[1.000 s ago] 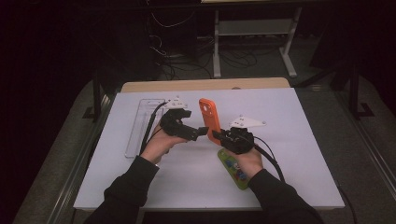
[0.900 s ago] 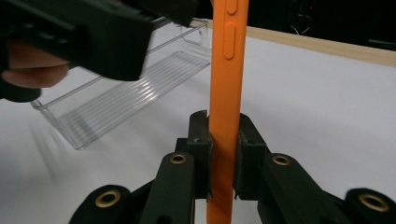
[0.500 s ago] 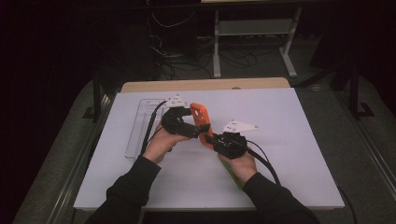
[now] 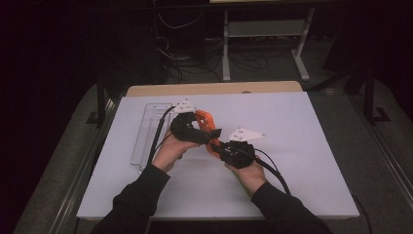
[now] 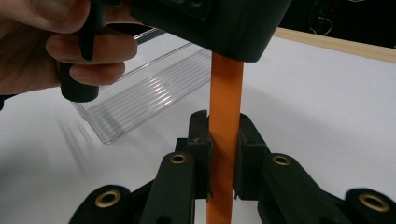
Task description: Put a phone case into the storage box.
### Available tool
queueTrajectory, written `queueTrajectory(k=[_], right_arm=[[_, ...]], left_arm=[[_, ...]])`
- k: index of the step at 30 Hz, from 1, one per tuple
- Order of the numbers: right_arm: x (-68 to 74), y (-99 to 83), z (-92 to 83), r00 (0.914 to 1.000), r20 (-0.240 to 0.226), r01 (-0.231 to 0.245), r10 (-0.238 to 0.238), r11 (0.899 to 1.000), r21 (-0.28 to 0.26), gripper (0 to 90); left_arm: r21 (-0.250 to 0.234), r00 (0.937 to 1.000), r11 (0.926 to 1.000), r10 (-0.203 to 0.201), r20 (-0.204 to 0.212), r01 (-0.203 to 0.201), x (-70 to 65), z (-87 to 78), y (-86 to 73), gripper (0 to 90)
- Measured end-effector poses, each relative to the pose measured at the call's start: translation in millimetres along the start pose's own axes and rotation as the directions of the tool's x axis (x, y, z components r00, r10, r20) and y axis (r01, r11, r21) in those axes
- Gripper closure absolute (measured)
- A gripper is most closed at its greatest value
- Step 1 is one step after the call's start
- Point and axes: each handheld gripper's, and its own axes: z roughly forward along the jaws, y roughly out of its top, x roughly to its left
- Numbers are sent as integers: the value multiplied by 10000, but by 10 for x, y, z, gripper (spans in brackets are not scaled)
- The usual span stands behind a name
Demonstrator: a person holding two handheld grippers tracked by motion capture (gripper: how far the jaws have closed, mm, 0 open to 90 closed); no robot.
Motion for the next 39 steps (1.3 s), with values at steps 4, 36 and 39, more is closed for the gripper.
queueTrajectory(k=[4, 36, 39], right_arm=[[0, -4, 1, 10000, 23, 40, -40, 10000, 27, 780], [-365, -67, -332, 9970, 514, 525, -578, 9937, 989, 228], [-474, -97, -424, 9960, 743, 405, -497, 9918, 1215, 141]], left_arm=[[-191, 9999, 9997, -149, -47, 148, 3, -14, -6, 67], [-360, 9994, 9991, -224, -253, 215, 40, -67, -22, 131], [-323, 9994, 9993, -201, -270, 192, 42, -78, -18, 132]])
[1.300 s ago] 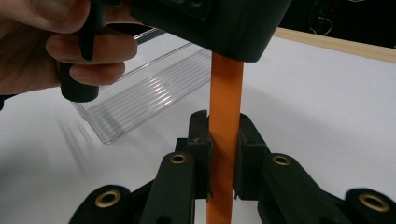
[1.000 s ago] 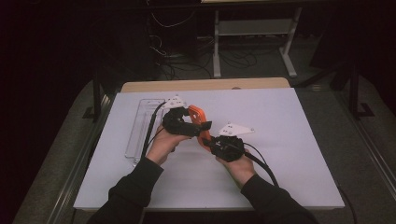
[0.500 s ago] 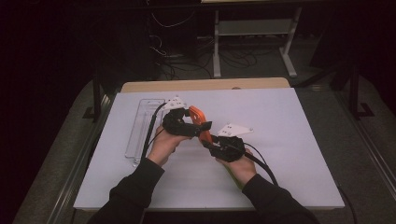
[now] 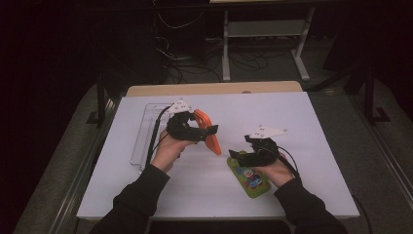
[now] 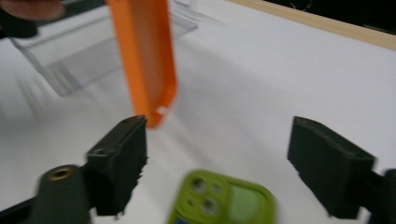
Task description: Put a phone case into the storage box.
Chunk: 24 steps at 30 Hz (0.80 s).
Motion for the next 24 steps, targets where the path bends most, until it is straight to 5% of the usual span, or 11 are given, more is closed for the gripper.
queueTrajectory(k=[6, 13, 24], right_arm=[[-165, -186, -159, 9999, 59, 92, -94, 9996, 257, 2], [-292, -438, -339, 9993, 325, -188, 174, 9988, 456, 0], [-322, -666, -425, 9990, 439, -1, -37, 9962, 868, 0]], left_arm=[[-38, 9999, 10000, -7, -101, 7, 22, -36, 15, 134], [41, 9994, 9997, 236, -251, -235, 66, -97, 59, 135], [-1, 9959, 9982, 593, -677, -594, 152, -263, 211, 138]])
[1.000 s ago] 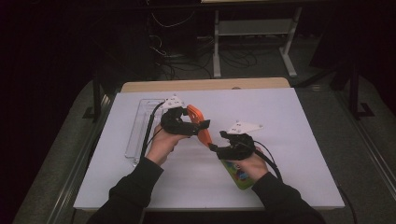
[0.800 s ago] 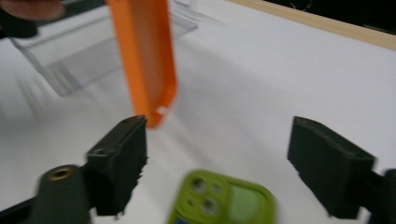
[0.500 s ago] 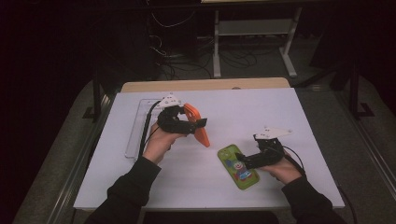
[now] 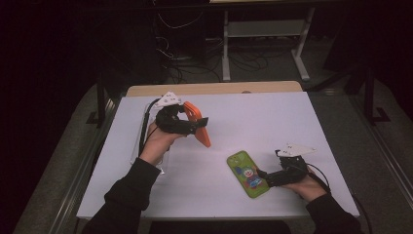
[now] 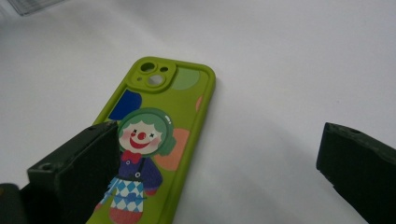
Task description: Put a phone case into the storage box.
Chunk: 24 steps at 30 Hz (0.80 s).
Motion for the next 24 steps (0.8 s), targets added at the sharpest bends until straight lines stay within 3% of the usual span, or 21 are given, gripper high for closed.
queueTrajectory(k=[9, 15, 21, 24], right_arm=[[-3, 2, 13, 10000, 23, 36, -36, 10000, 6, 0], [-3, 2, 8, 10000, 41, 53, -53, 10000, -17, 0], [-2, 3, 8, 10000, 19, 50, -50, 10000, -26, 0], [-3, 3, 10, 10000, 17, 38, -38, 10000, -6, 0]], left_arm=[[-199, 9975, 9994, 258, -652, -272, 173, -141, 243, 139], [-245, 9904, 9994, 219, -1364, -255, 355, -212, 384, 139], [-217, 9743, 9996, 121, -2250, -174, 584, -253, 476, 139], [-116, 9601, 9998, 141, -2792, -181, 713, -281, 511, 139]])
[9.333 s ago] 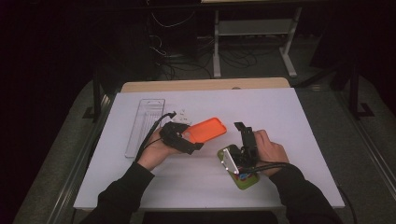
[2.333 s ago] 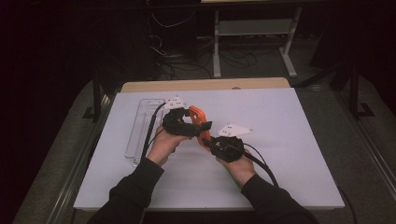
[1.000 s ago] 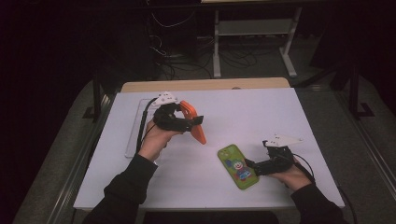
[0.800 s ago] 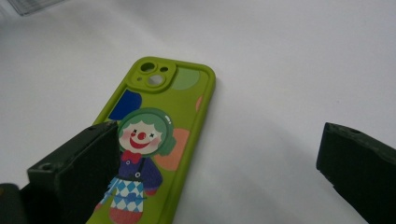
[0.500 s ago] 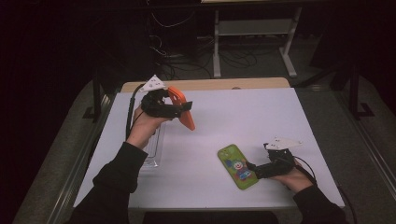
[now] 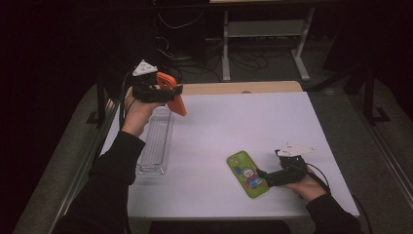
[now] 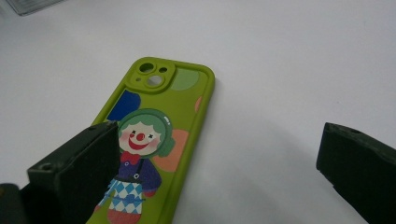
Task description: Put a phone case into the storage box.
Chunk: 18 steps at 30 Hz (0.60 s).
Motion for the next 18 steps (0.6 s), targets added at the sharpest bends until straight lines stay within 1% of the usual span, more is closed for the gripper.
queueTrajectory(k=[1, 3, 5, 7, 8, 9, 10, 12, 13, 14, 15, 17, 18], right_arm=[[-1, 0, 1, 10000, 1, 11, -11, 10000, -4, 0], [-2, 1, 2, 10000, 6, 11, -11, 10000, -13, 0], [-2, 2, 2, 10000, 4, 9, -9, 10000, -13, 0], [0, 3, 2, 10000, -8, -12, 12, 10000, -13, 0], [2, 4, 3, 10000, -11, -24, 24, 10000, -13, 0], [1, 4, 6, 10000, -7, 8, -8, 10000, -10, 0], [4, 4, 7, 10000, -17, -13, 13, 10000, 11, 0], [5, 6, 6, 10000, -17, 15, -15, 10000, -12, 0], [8, 6, 4, 10000, -22, 1, -1, 10000, -21, 0], [8, 7, 2, 10000, -21, -2, 2, 10000, -24, 0], [8, 8, 0, 10000, -16, 7, -7, 10000, -38, 0], [8, 9, -2, 10000, -23, 2, -2, 10000, -53, 0], [8, 9, -3, 10000, -27, -2, 2, 10000, -55, 0]], left_arm=[[91, 9996, 9999, -102, -270, 104, 45, 6, 6, 139], [92, 9977, 9997, -216, -637, 222, 112, 22, 9, 139], [204, 9930, 9994, -243, -1159, 268, 181, 39, 6, 139], [147, 9855, 9987, -450, -1635, 480, 252, 68, -13, 139], [225, 9794, 9983, -476, -1963, 530, 290, 87, -27, 139], [260, 9753, 9979, -525, -2145, 594, 311, 100, -38, 139], [330, 9685, 9968, -621, -2412, 722, 344, 126, -57, 139], [444, 9586, 9948, -758, -2745, 914, 388, 171, -89, 139], [484, 9554, 9938, -828, -2836, 1005, 404, 186, -101, 138], [549, 9483, 9920, -921, -3037, 1140, 422, 214, -119, 138], [595, 9447, 9913, -931, -3146, 1176, 433, 230, -129, 138], [692, 9326, 9890, -991, -3469, 1308, 454, 269, -157, 138], [759, 9227, 9871, -1033, -3715, 1411, 462, 297, -179, 137]])
